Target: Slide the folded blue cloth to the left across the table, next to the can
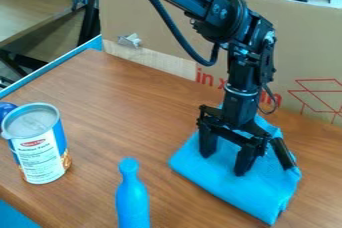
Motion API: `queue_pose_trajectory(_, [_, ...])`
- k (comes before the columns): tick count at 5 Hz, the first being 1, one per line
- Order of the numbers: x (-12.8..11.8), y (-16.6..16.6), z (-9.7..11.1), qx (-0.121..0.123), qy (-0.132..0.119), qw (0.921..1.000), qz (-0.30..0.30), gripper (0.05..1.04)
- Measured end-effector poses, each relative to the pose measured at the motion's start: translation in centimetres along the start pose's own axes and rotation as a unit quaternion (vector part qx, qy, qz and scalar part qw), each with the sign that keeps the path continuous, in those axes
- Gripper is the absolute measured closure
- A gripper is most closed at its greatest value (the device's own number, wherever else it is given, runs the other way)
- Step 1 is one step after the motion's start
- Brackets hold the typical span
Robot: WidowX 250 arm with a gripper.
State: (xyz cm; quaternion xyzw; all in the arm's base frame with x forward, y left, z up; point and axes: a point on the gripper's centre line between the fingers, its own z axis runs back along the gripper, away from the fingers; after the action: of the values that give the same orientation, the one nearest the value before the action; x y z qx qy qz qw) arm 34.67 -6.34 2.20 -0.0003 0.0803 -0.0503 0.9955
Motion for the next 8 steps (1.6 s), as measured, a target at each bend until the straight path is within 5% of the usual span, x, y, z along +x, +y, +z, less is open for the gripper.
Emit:
queue_pose_trajectory(2, [0.1,4.8,0.1,0.092,0.036,0.9924,0.073,0.083])
queue_pose_trajectory(3, [-1.2,10.8,0.0,0.106,0.068,0.9762,0.177,0.083])
queue_pose_trajectory(5, [-4.4,19.7,-0.9,0.076,0.140,0.9432,0.291,0.082])
queue_pose_trajectory(6, [-5.2,20.7,-0.9,0.077,0.150,0.9373,0.305,0.082])
queue_pose_trajectory(7, [-5.4,20.7,-0.4,0.078,0.129,0.9431,0.297,0.083])
queue_pose_trajectory(8, [-6.0,19.9,1.7,0.067,0.065,0.9553,0.281,0.083])
